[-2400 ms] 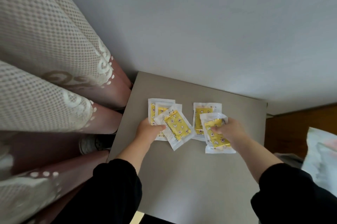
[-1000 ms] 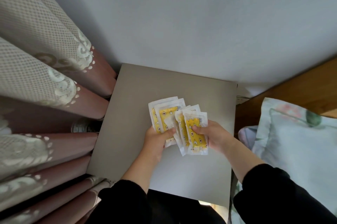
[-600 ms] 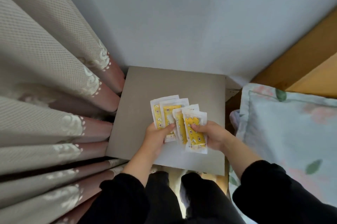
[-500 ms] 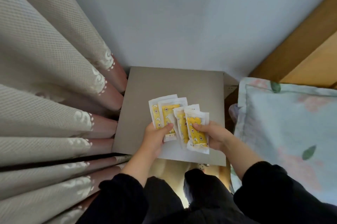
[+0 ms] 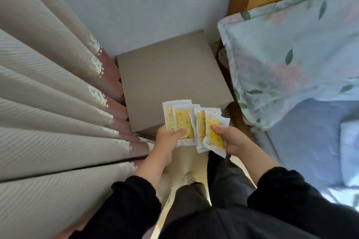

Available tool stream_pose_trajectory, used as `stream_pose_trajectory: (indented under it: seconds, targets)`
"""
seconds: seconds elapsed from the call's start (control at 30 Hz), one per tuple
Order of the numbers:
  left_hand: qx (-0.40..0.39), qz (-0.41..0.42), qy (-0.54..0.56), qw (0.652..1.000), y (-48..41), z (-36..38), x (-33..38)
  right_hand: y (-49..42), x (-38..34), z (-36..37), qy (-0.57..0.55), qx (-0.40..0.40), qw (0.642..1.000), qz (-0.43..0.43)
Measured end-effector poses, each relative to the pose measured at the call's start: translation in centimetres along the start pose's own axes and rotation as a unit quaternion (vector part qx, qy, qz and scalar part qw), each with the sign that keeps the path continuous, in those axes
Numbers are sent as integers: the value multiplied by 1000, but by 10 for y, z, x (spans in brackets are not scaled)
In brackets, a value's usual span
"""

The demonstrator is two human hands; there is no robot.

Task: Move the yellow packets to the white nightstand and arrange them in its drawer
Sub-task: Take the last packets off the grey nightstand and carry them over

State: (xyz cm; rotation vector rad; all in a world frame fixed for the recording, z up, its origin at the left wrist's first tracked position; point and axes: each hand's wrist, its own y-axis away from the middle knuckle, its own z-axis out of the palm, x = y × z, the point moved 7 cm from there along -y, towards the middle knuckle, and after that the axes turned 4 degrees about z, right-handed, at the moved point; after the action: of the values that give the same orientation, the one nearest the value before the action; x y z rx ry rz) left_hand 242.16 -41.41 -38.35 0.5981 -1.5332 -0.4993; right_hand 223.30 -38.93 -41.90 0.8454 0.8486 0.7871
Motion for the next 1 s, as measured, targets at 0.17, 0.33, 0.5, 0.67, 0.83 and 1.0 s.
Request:
stream_pose_trajectory:
  seconds: [0.17, 0.33, 0.5, 0.67, 0.83, 1.0]
  targets:
    - [-85, -18, -138, 987, 50, 33, -52, 54, 87, -70, -63, 87, 994, 16]
    - [-189, -17, -295, 937, 105, 87, -100, 116, 165, -143, -148, 121, 981, -19]
    - [-288, 3, -395, 872, 190, 152, -155, 184, 260, -212, -260, 162, 949, -72]
    - [-371, 51, -456, 807, 302, 226, -227, 270, 379, -286, -381, 210, 891, -127]
    - [-454, 102, -514, 720, 442, 300, -332, 379, 532, -359, -497, 308, 794, -163]
    - [-569, 93, -532, 619, 598, 353, -447, 477, 685, -411, -584, 390, 682, -202]
